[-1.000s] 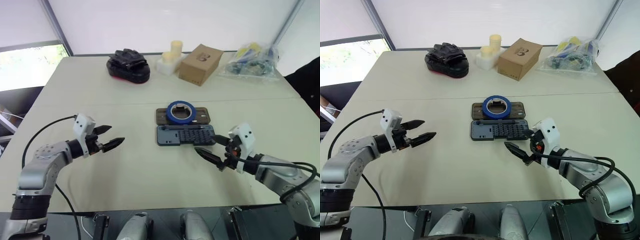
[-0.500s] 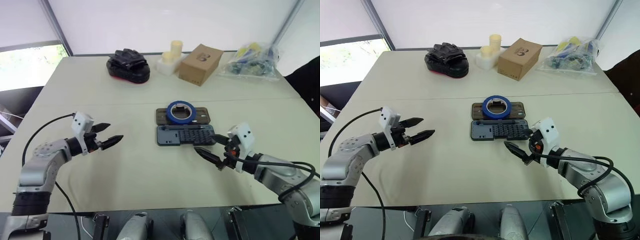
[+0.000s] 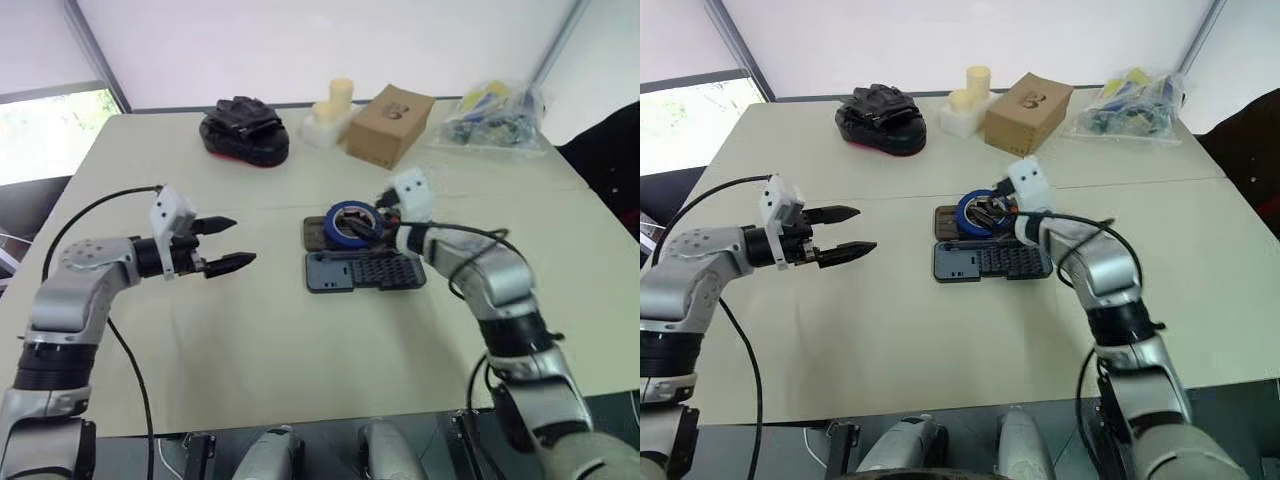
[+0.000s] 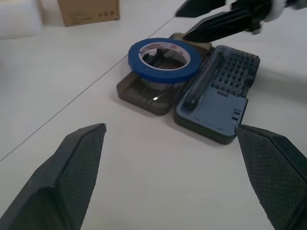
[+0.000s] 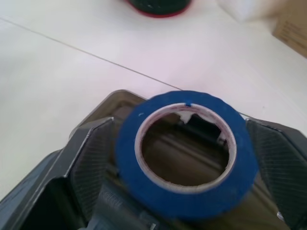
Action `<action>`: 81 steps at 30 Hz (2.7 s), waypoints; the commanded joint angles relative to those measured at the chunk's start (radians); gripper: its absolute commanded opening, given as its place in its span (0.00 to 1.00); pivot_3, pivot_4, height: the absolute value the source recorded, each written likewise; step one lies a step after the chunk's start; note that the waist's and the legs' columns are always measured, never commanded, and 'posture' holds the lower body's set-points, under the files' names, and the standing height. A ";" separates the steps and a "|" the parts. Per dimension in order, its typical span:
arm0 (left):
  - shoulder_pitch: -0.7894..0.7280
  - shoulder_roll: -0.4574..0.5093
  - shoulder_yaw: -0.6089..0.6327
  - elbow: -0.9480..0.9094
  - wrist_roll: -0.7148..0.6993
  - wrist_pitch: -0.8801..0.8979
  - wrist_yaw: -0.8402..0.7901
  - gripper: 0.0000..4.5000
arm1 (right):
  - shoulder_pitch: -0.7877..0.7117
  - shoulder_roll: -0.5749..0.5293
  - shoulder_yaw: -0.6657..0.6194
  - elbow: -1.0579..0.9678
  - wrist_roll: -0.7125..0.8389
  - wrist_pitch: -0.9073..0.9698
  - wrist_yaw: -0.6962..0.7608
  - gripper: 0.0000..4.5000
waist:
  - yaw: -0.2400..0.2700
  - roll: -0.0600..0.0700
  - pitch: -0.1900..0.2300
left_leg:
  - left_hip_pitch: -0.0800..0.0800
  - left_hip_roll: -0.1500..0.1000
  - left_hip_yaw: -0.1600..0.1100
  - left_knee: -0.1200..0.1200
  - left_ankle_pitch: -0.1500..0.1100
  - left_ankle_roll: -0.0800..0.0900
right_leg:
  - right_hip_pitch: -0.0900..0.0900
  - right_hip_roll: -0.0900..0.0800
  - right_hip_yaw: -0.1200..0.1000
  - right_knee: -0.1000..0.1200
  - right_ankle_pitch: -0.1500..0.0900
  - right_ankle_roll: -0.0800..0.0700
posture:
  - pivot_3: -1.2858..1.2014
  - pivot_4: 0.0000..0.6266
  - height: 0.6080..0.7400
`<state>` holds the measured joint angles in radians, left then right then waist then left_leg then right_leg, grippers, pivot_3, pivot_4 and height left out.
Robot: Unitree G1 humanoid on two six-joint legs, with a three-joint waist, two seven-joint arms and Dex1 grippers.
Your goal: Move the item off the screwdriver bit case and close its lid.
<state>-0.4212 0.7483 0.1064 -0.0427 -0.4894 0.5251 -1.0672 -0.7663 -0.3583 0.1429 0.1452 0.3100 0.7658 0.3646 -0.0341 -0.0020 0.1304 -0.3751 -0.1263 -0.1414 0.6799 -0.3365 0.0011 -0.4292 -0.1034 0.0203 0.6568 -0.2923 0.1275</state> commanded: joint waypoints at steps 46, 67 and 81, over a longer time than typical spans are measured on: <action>0.132 -0.121 -0.012 -0.225 -0.023 -0.007 0.234 1.00 | -0.225 -0.149 -0.024 0.197 -0.291 -0.022 0.304 0.10 | -0.009 0.002 0.001 | -0.001 -0.002 -0.001 0.002 0.000 0.000 | -0.002 -0.003 -0.001 0.006 0.000 0.000 | 0.52 0.24 1.00; 0.009 -0.140 -0.099 -0.090 0.005 -0.022 0.123 1.00 | 0.236 -0.299 -0.429 0.028 -0.303 0.063 -0.085 0.84 | 0.015 0.003 0.002 | 0.000 -0.001 0.005 0.003 0.000 0.000 | -0.002 -0.002 0.003 0.006 0.000 0.000 | 0.52 0.24 1.00; -0.094 -0.138 -0.071 0.146 0.089 -0.160 0.118 1.00 | 0.308 -0.489 -0.423 -0.384 -0.327 0.188 -0.024 0.99 | 0.019 0.003 0.002 | 0.000 -0.001 0.005 0.003 0.000 0.000 | -0.002 -0.002 0.002 0.006 0.000 0.000 | 0.52 0.24 1.00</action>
<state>-0.4916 0.6000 0.0142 0.0843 -0.4164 0.4020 -0.9440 -0.4341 -0.8358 -0.2575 -0.1573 -0.0414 0.9312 0.3192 -0.0152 0.0015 0.1324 -0.3750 -0.1272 -0.1366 0.6834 -0.3366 0.0013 -0.4310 -0.1053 0.0227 0.6627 -0.2923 0.1275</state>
